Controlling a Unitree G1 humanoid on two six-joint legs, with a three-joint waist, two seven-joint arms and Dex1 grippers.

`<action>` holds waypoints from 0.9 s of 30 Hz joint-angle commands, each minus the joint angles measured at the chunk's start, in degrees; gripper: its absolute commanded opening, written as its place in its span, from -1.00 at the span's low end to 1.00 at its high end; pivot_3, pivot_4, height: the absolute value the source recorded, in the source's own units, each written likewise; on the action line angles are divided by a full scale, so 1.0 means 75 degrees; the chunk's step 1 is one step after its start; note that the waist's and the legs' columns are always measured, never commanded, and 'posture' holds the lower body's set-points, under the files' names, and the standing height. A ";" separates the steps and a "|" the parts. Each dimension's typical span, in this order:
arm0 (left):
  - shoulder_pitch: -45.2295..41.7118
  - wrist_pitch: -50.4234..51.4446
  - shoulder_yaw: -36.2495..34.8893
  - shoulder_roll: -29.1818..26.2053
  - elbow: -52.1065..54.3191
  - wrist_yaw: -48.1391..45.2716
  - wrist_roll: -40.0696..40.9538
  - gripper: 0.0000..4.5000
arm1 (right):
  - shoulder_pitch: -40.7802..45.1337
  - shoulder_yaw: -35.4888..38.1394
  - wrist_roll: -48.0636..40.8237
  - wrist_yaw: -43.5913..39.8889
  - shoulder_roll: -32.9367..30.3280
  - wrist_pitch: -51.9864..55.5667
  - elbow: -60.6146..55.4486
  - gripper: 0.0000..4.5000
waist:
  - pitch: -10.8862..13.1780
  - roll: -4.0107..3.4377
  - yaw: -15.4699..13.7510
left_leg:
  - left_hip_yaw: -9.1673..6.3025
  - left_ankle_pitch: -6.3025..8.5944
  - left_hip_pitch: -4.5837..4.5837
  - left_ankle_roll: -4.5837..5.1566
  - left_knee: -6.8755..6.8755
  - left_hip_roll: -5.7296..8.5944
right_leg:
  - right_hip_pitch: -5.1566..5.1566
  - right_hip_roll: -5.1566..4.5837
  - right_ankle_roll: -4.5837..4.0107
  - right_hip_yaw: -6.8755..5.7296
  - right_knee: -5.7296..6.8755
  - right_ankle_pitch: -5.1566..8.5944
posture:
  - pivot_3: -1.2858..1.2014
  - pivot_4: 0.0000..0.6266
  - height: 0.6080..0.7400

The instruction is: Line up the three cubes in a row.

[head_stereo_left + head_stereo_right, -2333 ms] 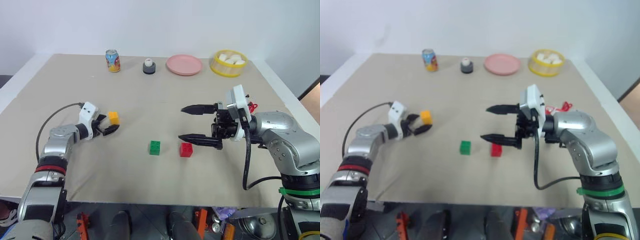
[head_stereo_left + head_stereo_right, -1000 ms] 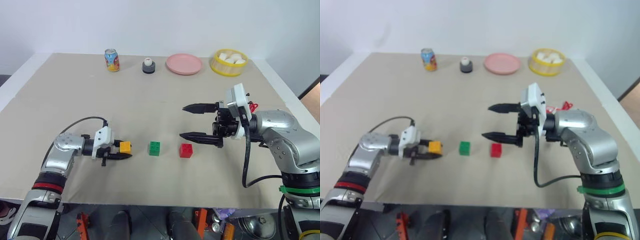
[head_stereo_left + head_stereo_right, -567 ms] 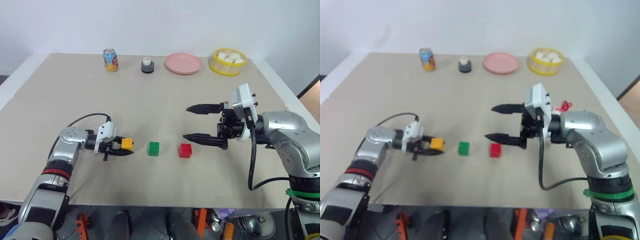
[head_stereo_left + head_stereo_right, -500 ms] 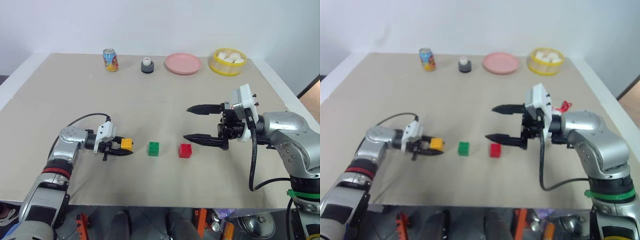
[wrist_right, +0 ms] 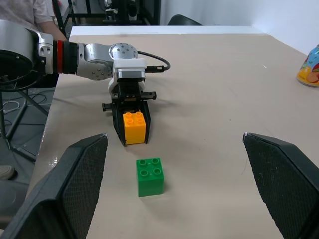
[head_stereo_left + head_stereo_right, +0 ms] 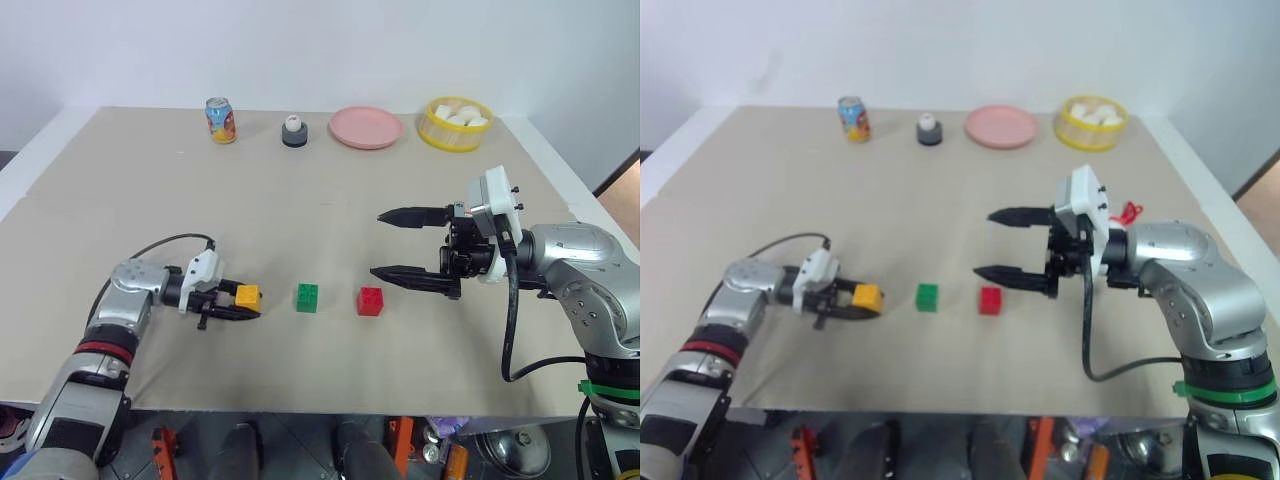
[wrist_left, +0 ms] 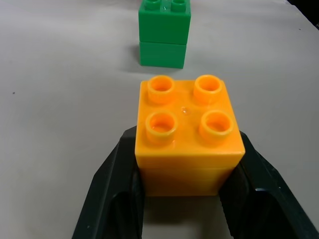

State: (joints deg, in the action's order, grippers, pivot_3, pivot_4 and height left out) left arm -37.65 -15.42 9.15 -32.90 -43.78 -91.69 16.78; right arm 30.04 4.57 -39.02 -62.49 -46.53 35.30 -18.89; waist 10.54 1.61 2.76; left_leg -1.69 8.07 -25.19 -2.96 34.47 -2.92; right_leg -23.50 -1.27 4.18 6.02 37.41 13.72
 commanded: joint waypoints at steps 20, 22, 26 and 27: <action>-0.0878 -0.1228 -0.0428 0.0381 -0.1787 0.0170 -0.0591 -0.39 | 0.0154 0.0194 -0.0088 -0.0044 -0.0107 -0.0061 -0.0140 1.00 | -0.0001 0.0000 -0.0007 | 0.0001 -0.0021 0.0011 0.0021 0.0015 0.0000 | 0.0006 -0.0002 -0.0013 -0.0002 0.0001 -0.0052 | 0.03 -0.52 1.00; -0.0960 -0.1152 -0.0510 0.0482 -0.1788 0.0192 -0.0536 -0.39 | 0.0169 0.0194 -0.0090 -0.0051 -0.0109 -0.0061 -0.0128 1.00 | -0.0001 0.0000 -0.0008 | 0.0001 -0.0024 0.0010 0.0026 0.0015 0.0000 | 0.0006 -0.0002 -0.0014 -0.0004 0.0001 -0.0057 | 0.03 -0.52 1.00; -0.0989 -0.0977 -0.0633 0.0608 -0.1635 0.0092 -0.0480 -0.39 | 0.0198 0.0161 -0.0069 -0.0076 -0.0096 -0.0078 -0.0084 1.00 | 0.0000 0.0000 -0.0013 | 0.0002 -0.0031 0.0005 0.0027 0.0015 0.0001 | 0.0004 -0.0004 -0.0012 -0.0004 0.0001 -0.0062 | 0.03 -0.52 1.00; -0.0960 -0.0972 -0.0641 0.0609 -0.1602 0.0054 -0.0493 -0.39 | 0.0196 0.0154 -0.0058 -0.0081 -0.0093 -0.0088 -0.0075 1.00 | 0.0000 0.0000 -0.0013 | 0.0003 -0.0032 0.0002 0.0026 0.0016 0.0001 | 0.0004 -0.0005 -0.0011 -0.0004 0.0000 -0.0062 | 0.03 -0.52 1.00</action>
State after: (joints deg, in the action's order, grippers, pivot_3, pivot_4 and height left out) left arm -43.46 -23.06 5.54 -28.26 -56.75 -91.18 12.86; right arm 30.29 4.56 -39.01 -62.77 -46.54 35.26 -18.83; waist 10.54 1.61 2.66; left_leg -1.67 7.83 -25.18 -2.76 34.59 -2.91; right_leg -23.47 -1.31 4.11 5.99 37.41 13.27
